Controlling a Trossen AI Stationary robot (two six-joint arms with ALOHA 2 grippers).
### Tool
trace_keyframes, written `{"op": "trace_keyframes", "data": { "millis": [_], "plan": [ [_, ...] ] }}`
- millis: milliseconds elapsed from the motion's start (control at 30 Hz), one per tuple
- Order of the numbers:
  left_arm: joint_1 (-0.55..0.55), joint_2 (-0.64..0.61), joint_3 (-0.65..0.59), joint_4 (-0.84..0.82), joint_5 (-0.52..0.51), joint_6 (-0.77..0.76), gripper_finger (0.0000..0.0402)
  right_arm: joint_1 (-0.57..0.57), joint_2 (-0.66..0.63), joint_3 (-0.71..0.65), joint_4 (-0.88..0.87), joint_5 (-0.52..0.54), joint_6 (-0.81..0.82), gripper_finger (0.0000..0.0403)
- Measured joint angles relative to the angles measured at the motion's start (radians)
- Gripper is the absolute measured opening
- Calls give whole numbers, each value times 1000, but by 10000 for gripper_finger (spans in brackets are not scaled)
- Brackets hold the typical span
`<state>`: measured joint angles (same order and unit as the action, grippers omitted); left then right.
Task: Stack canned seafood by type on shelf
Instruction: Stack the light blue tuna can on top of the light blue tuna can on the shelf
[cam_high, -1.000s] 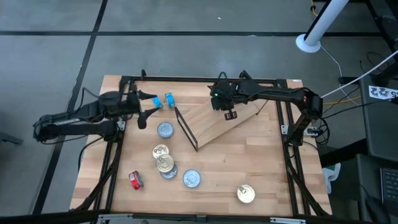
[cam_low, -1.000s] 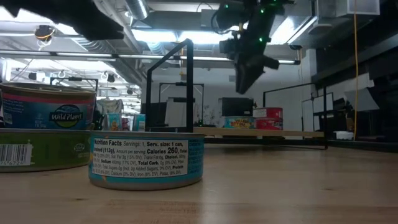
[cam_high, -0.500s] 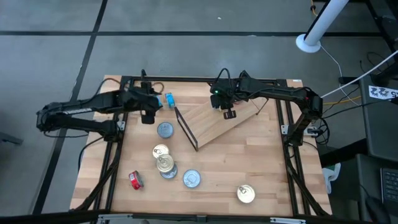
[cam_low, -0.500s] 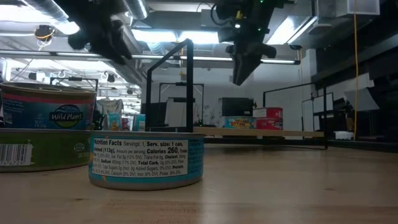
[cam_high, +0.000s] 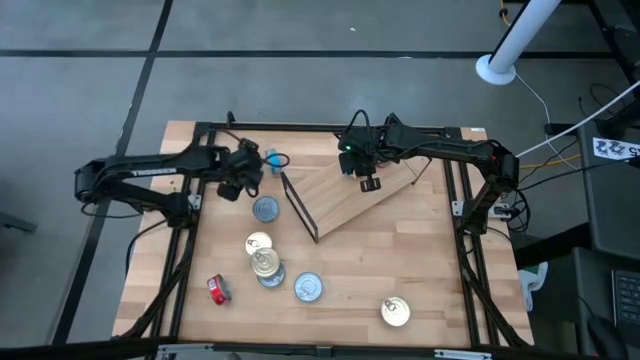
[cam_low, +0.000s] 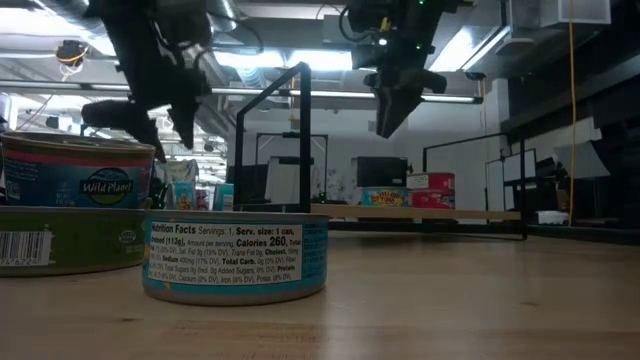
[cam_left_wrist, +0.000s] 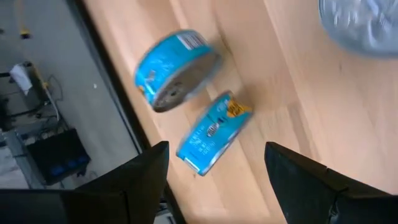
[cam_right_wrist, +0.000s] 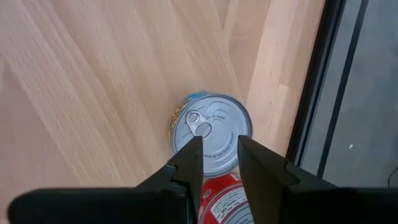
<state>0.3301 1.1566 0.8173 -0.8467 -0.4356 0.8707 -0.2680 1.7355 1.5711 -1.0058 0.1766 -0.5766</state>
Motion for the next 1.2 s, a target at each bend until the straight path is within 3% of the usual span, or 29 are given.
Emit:
{"op": "trace_keyframes", "data": {
  "millis": [500, 1000, 1200],
  "plan": [
    [90, 182, 0, 69, -48, 262, 263, 0, 0, 0, 0, -13, 0, 101],
    [174, 195, 0, 105, -47, 399, 263, 0, 1, 0, 0, -13, 0, 101],
    [191, 195, 0, 118, 21, 445, 263, 0, 1, 0, 0, -13, 0, 101]
  ]
}}
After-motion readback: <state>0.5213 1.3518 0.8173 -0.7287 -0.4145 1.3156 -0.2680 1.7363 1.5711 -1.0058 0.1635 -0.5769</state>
